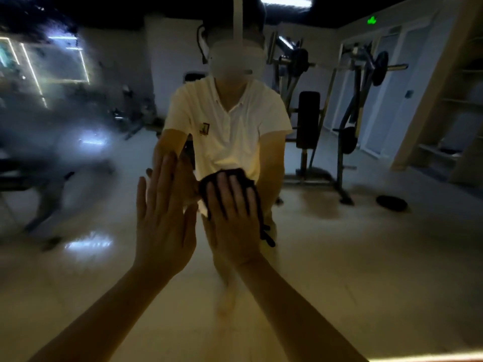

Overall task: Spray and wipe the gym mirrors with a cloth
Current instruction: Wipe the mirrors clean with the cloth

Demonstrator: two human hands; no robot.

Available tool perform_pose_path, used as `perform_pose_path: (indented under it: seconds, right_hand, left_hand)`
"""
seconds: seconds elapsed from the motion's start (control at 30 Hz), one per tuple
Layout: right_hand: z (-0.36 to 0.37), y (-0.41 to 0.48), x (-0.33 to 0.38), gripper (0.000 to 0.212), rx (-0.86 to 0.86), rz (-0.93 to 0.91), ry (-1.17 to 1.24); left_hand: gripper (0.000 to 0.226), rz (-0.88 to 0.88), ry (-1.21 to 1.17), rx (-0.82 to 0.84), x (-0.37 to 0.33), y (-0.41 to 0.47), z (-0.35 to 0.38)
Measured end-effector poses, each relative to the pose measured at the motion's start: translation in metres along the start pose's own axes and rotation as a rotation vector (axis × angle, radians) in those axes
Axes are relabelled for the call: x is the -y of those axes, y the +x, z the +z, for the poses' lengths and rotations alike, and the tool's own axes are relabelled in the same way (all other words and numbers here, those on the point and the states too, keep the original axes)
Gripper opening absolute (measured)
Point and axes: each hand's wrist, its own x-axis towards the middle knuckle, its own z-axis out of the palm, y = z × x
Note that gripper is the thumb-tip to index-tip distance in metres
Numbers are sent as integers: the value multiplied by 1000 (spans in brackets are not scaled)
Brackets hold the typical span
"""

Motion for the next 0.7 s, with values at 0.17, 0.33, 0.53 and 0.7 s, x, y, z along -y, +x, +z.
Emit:
perform_pose_path:
  seconds: [0.17, 0.33, 0.53, 0.7]
  right_hand:
    - [2, -32, 17, 60, 213, -278, 62]
    - [-20, -73, -56, 57, 180, -237, -117]
    - [-61, -103, -155, 55, 127, 106, -153]
    - [-63, -137, -183, 65, 57, 632, -126]
  left_hand:
    - [68, -115, 65, 66, 10, -52, -8]
    - [86, -109, 124, 177, -2, -74, 13]
    - [109, -12, 207, 219, -10, -78, 47]
    - [117, 6, 248, 211, -7, -81, 56]
